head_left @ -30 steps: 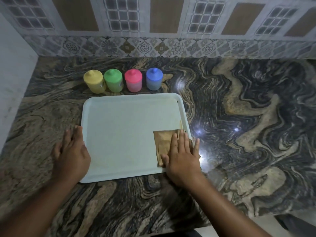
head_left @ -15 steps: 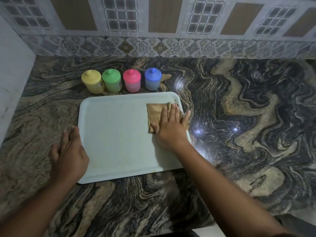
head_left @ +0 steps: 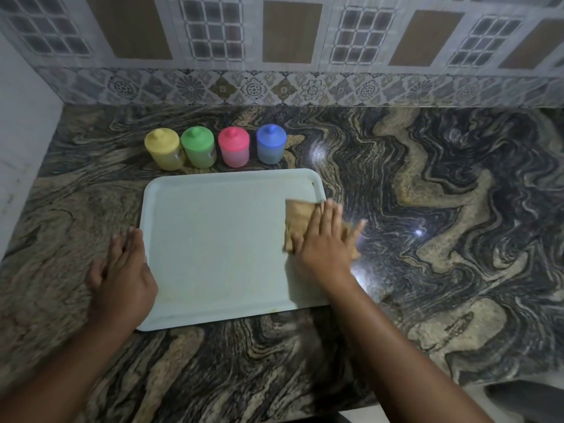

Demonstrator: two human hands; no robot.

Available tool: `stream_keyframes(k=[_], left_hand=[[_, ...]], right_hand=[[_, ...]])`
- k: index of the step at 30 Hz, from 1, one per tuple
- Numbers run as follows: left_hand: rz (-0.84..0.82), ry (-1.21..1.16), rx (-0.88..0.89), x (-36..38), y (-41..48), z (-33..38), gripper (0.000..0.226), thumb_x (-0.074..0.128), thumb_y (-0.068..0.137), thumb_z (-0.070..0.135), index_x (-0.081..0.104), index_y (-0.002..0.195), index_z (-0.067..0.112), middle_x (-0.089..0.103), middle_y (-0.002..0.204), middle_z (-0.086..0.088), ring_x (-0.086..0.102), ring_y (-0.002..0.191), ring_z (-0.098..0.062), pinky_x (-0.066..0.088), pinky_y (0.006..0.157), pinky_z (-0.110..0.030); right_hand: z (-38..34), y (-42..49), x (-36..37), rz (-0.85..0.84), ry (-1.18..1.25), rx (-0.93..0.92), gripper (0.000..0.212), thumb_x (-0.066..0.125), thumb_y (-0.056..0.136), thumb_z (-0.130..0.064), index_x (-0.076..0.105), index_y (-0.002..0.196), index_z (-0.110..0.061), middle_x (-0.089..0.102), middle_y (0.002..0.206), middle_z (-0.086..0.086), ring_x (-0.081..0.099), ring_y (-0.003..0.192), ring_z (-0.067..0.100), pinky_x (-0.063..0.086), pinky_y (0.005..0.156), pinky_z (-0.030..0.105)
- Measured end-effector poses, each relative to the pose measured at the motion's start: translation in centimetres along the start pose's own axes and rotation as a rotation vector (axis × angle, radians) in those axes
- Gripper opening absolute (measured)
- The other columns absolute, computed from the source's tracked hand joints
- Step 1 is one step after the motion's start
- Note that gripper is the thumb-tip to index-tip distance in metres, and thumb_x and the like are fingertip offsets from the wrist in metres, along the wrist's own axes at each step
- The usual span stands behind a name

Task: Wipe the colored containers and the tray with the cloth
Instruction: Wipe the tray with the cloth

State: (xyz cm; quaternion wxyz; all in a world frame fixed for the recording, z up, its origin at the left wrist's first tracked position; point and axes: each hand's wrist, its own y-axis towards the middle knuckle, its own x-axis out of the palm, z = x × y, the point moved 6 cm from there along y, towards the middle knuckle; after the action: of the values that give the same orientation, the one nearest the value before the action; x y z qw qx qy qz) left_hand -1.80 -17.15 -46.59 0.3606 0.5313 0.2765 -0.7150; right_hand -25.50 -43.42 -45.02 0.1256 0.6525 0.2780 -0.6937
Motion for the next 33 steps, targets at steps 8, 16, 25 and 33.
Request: stream_keyframes(k=[8,16,25,33], left_hand=[[0.018,-0.019,-0.039,-0.2,-0.1,0.2,0.059,0.039,0.098,0.003,0.025,0.154,0.012,0.025,0.162,-0.011,0.014,0.152,-0.021,0.008,0.118,-0.051],[-0.003,0.017,-0.023,-0.1,-0.1,0.1,0.059,0.036,0.099,0.007,0.022,0.155,0.015,0.025,0.163,-0.006,0.012,0.153,-0.019,0.01,0.117,-0.052],[0.016,-0.007,-0.047,-0.2,-0.2,0.2,0.059,0.037,0.098,0.005,0.023,0.155,0.015,0.025,0.163,-0.008,0.013,0.152,-0.019,0.009,0.118,-0.05],[0.008,0.008,-0.002,-0.2,-0.2,0.1,0.057,0.036,0.098,0.008,0.026,0.154,0.015,0.03,0.161,-0.008,0.016,0.152,-0.021,0.013,0.116,-0.051]], right_hand=[[-8.3,-0.8,1.1,0.019,0.196,-0.422,0.078,0.019,0.1,-0.05,0.001,0.159,-0.003,-0.012,0.166,0.019,-0.021,0.152,0.031,-0.005,0.123,0.056],[-2.4,5.0,-0.7,0.011,0.053,-0.09,0.077,0.018,0.103,-0.049,0.004,0.156,0.006,-0.001,0.164,0.026,-0.006,0.154,0.039,-0.013,0.119,0.059],[-4.7,-1.8,1.2,0.047,0.191,-0.468,0.078,0.024,0.101,-0.05,0.004,0.159,-0.002,-0.005,0.167,0.018,-0.013,0.154,0.03,-0.004,0.125,0.05],[-3.7,6.6,-1.7,-0.039,0.037,-0.087,0.078,0.019,0.104,-0.049,-0.001,0.155,0.005,-0.007,0.164,0.027,-0.012,0.153,0.04,-0.015,0.119,0.059]])
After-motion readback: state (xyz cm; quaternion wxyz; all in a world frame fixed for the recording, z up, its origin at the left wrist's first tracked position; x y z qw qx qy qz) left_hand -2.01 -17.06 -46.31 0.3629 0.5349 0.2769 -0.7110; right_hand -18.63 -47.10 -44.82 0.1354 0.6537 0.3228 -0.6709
